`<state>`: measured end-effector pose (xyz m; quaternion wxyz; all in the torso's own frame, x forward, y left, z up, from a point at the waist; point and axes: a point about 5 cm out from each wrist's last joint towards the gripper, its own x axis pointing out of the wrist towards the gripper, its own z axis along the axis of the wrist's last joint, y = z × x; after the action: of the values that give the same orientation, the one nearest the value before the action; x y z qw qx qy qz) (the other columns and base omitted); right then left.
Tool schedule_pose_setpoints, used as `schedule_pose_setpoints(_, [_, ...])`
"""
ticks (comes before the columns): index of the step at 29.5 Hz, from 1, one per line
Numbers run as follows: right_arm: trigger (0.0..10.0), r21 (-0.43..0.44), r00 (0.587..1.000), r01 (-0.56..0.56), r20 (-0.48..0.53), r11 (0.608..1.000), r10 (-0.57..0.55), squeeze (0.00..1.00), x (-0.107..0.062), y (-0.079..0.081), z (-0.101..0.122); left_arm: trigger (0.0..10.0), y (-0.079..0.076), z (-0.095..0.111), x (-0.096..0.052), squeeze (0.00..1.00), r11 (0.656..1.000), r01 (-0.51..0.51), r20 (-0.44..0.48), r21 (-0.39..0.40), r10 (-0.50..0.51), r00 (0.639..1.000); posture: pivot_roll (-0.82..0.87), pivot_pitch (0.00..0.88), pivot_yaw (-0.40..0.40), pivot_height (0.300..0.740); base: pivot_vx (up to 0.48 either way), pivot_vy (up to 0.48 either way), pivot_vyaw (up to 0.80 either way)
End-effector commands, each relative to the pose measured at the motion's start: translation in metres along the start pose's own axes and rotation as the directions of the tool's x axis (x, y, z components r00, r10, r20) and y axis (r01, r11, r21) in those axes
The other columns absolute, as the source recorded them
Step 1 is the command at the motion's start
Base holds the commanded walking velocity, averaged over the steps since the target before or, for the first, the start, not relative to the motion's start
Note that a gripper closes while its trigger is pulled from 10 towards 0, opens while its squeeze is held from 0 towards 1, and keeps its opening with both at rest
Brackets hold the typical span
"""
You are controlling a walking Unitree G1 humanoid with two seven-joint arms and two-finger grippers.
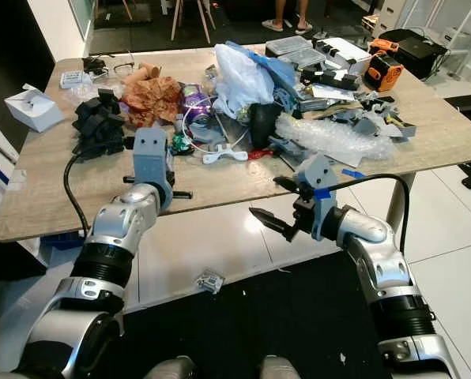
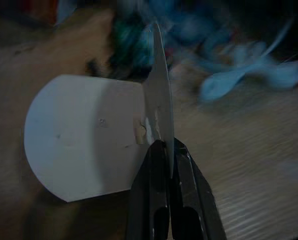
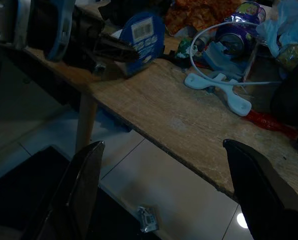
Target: Picking trash to rubbish bin
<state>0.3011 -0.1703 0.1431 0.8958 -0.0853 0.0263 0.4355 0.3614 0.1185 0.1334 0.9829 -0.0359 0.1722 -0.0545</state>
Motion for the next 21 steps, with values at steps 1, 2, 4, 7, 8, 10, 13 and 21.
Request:
schedule_pose_setpoints(1, [10.0,0.002,1.000,0.008,0.021,1.000,-0.008,0.00,0.000,0.000,0.004,0.0,-0.011,0.015,-0.003,0.00,0.995,0.085,0.096,-0.054,-0.080,0.992,-0.11,0.000,-0.003,0.740,0.000,0.000,0.00])
schedule_pose_setpoints(2, [10.0,0.003,1.000,0.010,0.024,1.000,-0.010,0.00,0.001,0.000,0.004,0.6,-0.013,0.023,-0.006,0.00,0.986,0.134,0.144,-0.094,-0.120,0.982,-0.11,0.000,-0.003,0.740,0.000,0.000,0.00])
schedule_pose_setpoints(4, [10.0,0.006,0.999,0.013,0.030,1.000,-0.014,0.00,0.001,0.000,0.005,2.4,-0.014,0.033,-0.010,0.00,0.972,0.200,0.212,-0.123,-0.171,0.962,-0.11,0.000,-0.004,0.740,0.000,0.000,0.00])
schedule_pose_setpoints(7, [10.0,0.015,0.999,0.017,0.043,1.000,-0.018,0.00,0.003,0.001,0.006,7.8,-0.016,0.039,-0.019,0.00,0.953,0.291,0.279,-0.086,-0.257,0.925,-0.11,0.000,-0.004,0.740,0.000,0.000,0.00])
schedule_pose_setpoints(8, [10.0,0.024,0.998,0.016,0.054,1.000,-0.017,0.00,0.004,0.001,0.007,10.0,-0.017,0.040,-0.023,0.00,0.937,0.343,0.302,-0.066,-0.309,0.902,-0.10,0.000,-0.006,0.740,0.000,0.000,0.00])
schedule_pose_setpoints(10, [10.0,0.030,0.998,0.015,0.062,0.999,-0.017,0.00,0.005,0.002,0.008,10.0,-0.018,0.040,-0.026,0.00,0.925,0.375,0.314,-0.053,-0.341,0.886,-0.10,0.000,-0.006,0.740,0.000,0.000,0.00])
schedule_pose_setpoints(13, [10.0,0.083,0.993,-0.011,0.122,0.996,0.001,0.00,0.010,0.008,0.014,10.0,-0.020,0.036,-0.037,0.00,0.863,0.499,0.387,-0.076,-0.436,0.813,-0.10,0.000,-0.008,0.740,0.000,0.000,0.00])
schedule_pose_setpoints(21, [10.0,0.117,0.990,-0.058,0.136,0.991,0.041,0.00,0.015,0.018,0.011,10.0,-0.029,0.019,-0.053,0.00,0.743,0.664,0.465,-0.081,-0.561,0.685,-0.10,0.000,-0.013,0.740,0.000,0.000,0.00])
